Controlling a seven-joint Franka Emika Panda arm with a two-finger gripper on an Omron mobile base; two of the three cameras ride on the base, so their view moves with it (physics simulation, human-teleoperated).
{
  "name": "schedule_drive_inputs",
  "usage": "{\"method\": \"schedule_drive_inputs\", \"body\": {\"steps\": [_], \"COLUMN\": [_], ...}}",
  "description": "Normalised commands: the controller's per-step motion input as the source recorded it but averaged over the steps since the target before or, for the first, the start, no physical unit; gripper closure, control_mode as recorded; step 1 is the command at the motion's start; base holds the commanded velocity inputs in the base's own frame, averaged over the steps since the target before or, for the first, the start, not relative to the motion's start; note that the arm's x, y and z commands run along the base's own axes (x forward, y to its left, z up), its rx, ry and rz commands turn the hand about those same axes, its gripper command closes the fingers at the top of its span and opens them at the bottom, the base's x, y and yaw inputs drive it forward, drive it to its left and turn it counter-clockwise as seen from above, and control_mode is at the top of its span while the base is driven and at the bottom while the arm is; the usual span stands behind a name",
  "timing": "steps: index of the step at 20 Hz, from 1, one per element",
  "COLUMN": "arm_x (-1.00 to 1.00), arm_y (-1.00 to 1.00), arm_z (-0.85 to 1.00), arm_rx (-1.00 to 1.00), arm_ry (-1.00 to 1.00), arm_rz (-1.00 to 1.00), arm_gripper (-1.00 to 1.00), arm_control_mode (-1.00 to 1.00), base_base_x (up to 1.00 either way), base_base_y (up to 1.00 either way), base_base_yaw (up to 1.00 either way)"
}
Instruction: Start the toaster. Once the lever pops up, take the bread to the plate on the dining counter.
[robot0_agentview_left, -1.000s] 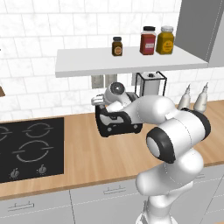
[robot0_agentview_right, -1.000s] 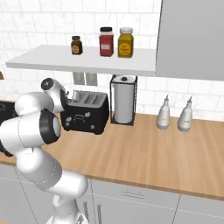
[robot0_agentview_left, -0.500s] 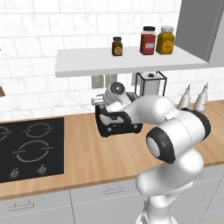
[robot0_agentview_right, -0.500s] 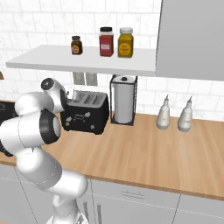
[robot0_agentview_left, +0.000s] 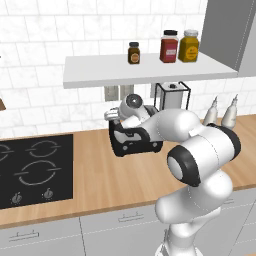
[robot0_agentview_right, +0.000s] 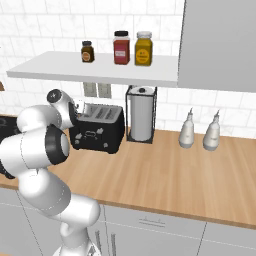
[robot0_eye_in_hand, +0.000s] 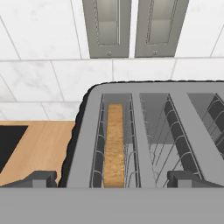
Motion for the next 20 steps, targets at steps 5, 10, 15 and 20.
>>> {"method": "schedule_drive_inputs", "body": {"steps": [5,10,15,20], "arm_x": [0.00,0.00,0.00,0.00], "arm_y": [0.00,0.00,0.00,0.00], "arm_z": [0.00,0.00,0.00,0.00], "arm_rx": [0.00,0.00,0.00,0.00], "arm_ry": [0.00,0.00,0.00,0.00], "arm_rz": [0.00,0.00,0.00,0.00], "arm_gripper": [-1.00,-1.00,-1.00,-1.00], "arm_control_mode": [-1.00,-1.00,-1.00,-1.00], "base_base_x": [0.00,0.00,0.00,0.00], "base_base_y": [0.00,0.00,0.00,0.00], "base_base_yaw": [0.00,0.00,0.00,0.00]}}
